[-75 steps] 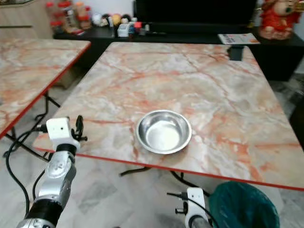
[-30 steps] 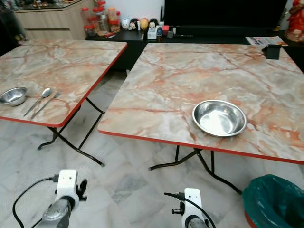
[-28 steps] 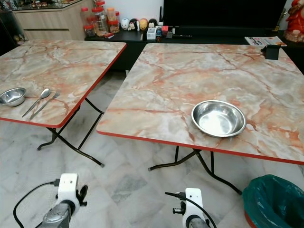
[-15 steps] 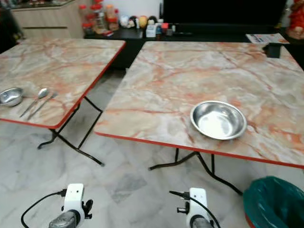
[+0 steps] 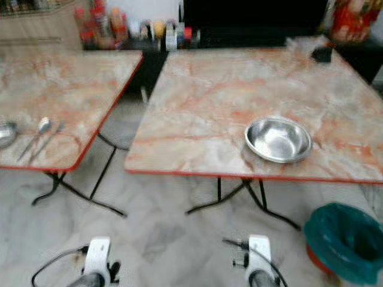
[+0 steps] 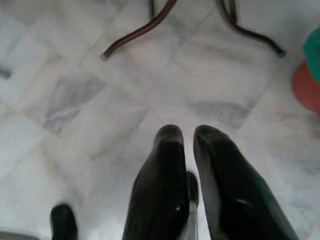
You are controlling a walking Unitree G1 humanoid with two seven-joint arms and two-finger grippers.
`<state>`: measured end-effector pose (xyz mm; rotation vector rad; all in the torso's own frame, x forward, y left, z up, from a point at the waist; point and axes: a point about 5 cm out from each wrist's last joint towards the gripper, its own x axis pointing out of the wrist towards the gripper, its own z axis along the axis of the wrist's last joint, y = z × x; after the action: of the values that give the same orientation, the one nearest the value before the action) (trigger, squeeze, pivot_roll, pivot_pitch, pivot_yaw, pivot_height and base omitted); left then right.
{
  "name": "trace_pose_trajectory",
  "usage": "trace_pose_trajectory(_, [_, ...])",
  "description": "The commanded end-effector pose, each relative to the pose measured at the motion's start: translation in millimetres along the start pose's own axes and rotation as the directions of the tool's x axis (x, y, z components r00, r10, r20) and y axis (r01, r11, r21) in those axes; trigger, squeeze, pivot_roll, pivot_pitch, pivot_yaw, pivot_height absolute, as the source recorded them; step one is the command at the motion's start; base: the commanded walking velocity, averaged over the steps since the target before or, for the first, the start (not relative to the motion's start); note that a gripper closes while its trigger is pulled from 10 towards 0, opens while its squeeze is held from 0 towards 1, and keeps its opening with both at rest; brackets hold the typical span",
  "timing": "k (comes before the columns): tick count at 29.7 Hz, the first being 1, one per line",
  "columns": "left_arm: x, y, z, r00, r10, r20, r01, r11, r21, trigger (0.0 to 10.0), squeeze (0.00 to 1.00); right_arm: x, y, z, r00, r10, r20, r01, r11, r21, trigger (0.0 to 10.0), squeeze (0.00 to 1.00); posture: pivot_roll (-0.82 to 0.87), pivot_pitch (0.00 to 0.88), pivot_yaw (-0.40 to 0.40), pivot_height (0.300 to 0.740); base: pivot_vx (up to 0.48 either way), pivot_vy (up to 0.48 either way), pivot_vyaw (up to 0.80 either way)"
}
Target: Setting the table
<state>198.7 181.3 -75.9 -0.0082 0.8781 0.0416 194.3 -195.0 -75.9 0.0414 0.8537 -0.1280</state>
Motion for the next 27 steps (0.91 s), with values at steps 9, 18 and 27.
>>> trace_pose_trajectory(9, [-0.1, 5.5, 0, 1.000, 0.019, -0.014, -0.019, 1.000, 0.001, 10.0, 0.00, 0.6, 7.5, 1, 1.000, 0.023, 0.008, -0.023, 1.000, -0.001, 10.0, 0.00, -0.06, 0.000, 0.067, 0.714, 0.000, 0.480, -0.17])
trace_pose_trajectory(18, [0.0, 7.5, 1, 1.000, 0.022, -0.012, -0.022, 1.000, -0.001, 10.0, 0.00, 1.0, 16.3, 2, 0.999, 0.049, 0.009, -0.048, 0.999, -0.004, 10.0, 0.00, -0.05, 0.000, 0.072, 0.714, 0.000, 0.480, 0.00])
trace_pose_trajectory(27, [-0.3, 11.0, 1, 0.999, 0.035, -0.012, -0.036, 0.999, -0.034, 10.0, 0.00, 0.0, 19.5, -2, 0.998, 0.055, -0.003, -0.055, 0.998, 0.010, 10.0, 0.00, -0.04, 0.000, 0.081, 0.714, 0.000, 0.480, 0.00])
